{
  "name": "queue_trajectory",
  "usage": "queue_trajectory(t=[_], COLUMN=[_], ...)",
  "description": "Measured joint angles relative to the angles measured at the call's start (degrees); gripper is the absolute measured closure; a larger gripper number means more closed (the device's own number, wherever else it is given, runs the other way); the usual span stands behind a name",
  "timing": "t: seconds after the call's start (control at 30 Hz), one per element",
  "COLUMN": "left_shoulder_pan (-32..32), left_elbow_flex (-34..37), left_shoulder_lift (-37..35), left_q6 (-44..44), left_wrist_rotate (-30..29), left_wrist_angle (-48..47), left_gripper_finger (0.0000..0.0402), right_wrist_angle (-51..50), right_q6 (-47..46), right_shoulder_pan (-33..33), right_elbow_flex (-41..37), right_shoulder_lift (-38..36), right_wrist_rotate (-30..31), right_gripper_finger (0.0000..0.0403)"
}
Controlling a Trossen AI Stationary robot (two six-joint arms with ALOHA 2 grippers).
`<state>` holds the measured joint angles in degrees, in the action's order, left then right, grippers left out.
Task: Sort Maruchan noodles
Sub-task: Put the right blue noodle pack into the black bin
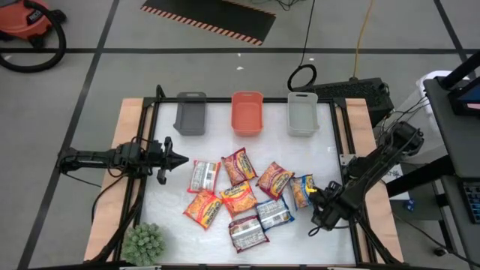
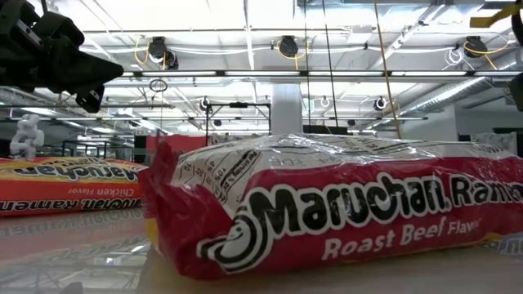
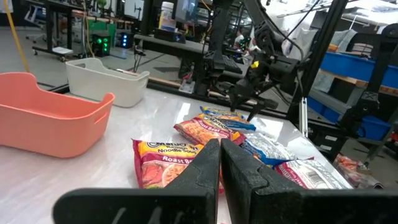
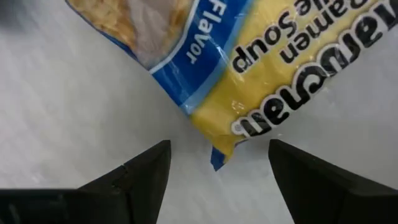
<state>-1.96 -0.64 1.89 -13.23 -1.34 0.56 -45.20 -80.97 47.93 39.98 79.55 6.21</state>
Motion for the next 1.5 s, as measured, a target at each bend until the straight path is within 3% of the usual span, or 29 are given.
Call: queue_trajectory(t=[0.27,0.7,1.0,1.17,1.5], left_shoulder_pan=[0.0,0.0,0.0,0.0,0.0], left_elbow_flex=[0.0,0.0,0.0,0.0,0.1], left_shoulder_lift=[0.0,0.0,0.0,0.0,0.0], left_q6=[0.0,0.9,1.0,1.0,1.0], left_wrist_rotate=[0.0,-0.2,-0.7,-0.7,-1.7], left_wrist_angle=[0.0,0.0,0.0,0.2,0.5], left_gripper_finger=[0.0382,0.0382,0.0382,0.0382,0.0382], right_wrist_angle=[0.8,-1.1,-4.7,-7.7,-17.5], right_q6=[0.2,0.8,-0.4,1.1,6.5], right_shoulder_pan=[-0.2,-0.7,-1.2,-1.9,-2.8], right_elbow_flex=[-1.6,-2.0,-2.0,0.5,10.2], right_shoulder_lift=[0.0,-2.2,-6.1,-6.8,-6.8], right_wrist_rotate=[1.3,5.1,10.3,19.3,46.3], right_gripper_finger=[0.018,0.0388,0.04,0.0401,0.0402])
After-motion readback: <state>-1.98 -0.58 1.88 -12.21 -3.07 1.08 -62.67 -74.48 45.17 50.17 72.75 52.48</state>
